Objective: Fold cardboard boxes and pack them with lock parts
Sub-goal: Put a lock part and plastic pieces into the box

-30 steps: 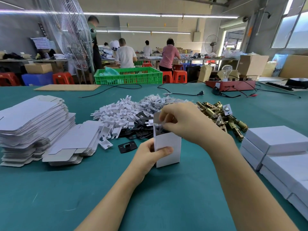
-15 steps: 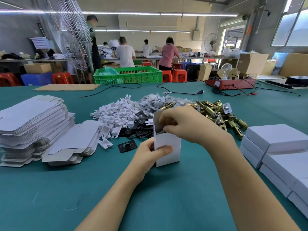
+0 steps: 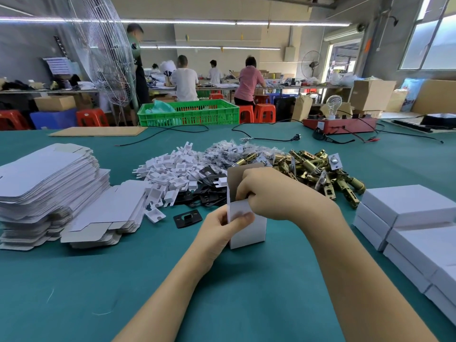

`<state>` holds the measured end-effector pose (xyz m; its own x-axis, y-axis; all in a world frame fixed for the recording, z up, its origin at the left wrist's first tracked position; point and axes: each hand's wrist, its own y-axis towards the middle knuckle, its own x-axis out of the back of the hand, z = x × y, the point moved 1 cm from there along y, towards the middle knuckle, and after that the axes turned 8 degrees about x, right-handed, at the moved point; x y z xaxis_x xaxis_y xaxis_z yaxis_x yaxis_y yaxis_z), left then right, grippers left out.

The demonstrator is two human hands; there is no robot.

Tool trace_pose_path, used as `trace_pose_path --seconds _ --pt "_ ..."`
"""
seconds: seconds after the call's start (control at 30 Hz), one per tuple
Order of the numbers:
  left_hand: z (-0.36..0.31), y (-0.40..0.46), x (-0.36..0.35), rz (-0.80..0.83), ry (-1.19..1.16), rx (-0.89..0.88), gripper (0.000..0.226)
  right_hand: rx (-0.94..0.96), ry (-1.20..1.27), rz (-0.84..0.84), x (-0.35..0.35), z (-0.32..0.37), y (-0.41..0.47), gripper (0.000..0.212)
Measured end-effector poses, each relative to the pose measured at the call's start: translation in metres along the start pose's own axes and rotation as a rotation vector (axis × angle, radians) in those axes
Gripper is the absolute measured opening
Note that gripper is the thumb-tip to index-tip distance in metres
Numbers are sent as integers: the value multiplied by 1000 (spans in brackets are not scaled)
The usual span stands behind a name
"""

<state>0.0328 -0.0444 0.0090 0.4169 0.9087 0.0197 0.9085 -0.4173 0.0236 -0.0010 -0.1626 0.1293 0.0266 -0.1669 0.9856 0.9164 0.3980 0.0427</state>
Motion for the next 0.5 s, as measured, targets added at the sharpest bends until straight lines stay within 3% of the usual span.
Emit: trace_pose_path --seconds 0.07,0.23,0.33,0.4,0.5 --pt "-1 -1 -2 -28 24 -17 81 25 58 -85 4 -4 -5 33" --pt "-7 -5 -6 -2 -114 -43 56 -24 335 -499 15 -29 -17 31" --pt "-9 -6 -10 12 -124 6 60 -174 633 -715 3 -51 -19 22" --pt "-9 -5 -11 26 -140 26 59 -281 865 -757 -14 -57 -17 23" --pt "-11 -4 -13 25 -186 38 56 -381 1213 -679 -48 -55 -13 37"
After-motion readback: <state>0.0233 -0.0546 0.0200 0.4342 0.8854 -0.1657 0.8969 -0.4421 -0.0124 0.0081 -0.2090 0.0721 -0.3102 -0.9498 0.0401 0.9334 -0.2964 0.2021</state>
